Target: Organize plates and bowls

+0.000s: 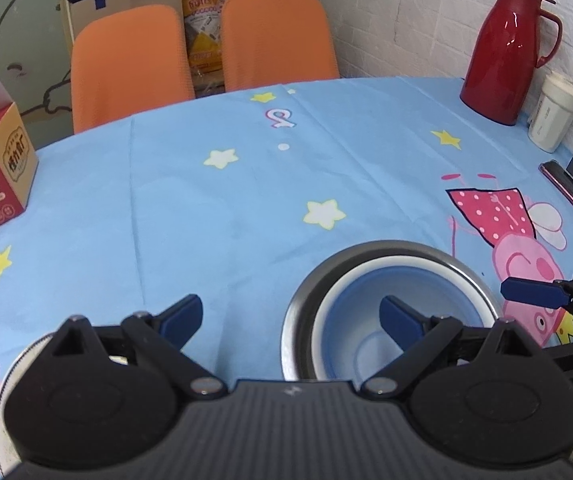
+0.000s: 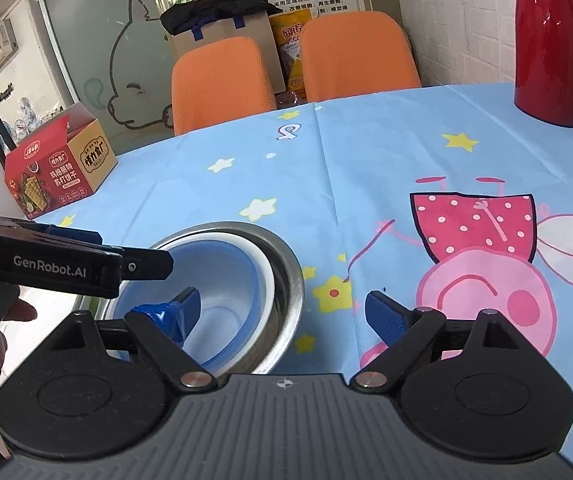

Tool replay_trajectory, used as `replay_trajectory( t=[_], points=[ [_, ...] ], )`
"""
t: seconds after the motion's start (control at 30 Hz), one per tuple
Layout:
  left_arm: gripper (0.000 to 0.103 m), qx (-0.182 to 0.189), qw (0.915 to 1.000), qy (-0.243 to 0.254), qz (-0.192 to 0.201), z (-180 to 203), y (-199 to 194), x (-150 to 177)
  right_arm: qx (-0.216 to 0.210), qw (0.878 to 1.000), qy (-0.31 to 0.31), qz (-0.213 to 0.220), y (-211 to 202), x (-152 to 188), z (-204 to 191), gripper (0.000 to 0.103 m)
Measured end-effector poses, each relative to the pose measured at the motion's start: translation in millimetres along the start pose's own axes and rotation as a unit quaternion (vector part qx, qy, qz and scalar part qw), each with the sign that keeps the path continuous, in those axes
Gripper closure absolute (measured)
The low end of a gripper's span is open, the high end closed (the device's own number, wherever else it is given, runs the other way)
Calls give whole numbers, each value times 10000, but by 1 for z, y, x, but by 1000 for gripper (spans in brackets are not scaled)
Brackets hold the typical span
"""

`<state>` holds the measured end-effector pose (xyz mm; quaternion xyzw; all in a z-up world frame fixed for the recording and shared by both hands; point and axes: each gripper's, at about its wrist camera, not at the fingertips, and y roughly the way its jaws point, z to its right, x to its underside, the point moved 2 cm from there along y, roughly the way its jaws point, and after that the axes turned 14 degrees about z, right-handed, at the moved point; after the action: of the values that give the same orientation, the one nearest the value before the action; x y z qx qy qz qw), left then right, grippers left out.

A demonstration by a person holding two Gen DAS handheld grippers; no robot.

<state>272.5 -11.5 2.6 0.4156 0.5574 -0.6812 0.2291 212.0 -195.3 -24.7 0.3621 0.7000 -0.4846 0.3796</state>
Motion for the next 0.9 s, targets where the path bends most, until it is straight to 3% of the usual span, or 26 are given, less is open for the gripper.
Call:
replay_trajectory(
  t=[0.43,0.7,0.9],
  points=[
    [8,209,9988,156,-405,0,26,-1,-1,9998,88,-184,14,5,-1,26],
    [8,920,9926,150,-779,1,42,-2,12,9995,106,-305,16,11,-8,26],
    [8,1075,9894,240,-944,4,47,3,2,9996,37,-268,13,17,-14,26]
  ],
)
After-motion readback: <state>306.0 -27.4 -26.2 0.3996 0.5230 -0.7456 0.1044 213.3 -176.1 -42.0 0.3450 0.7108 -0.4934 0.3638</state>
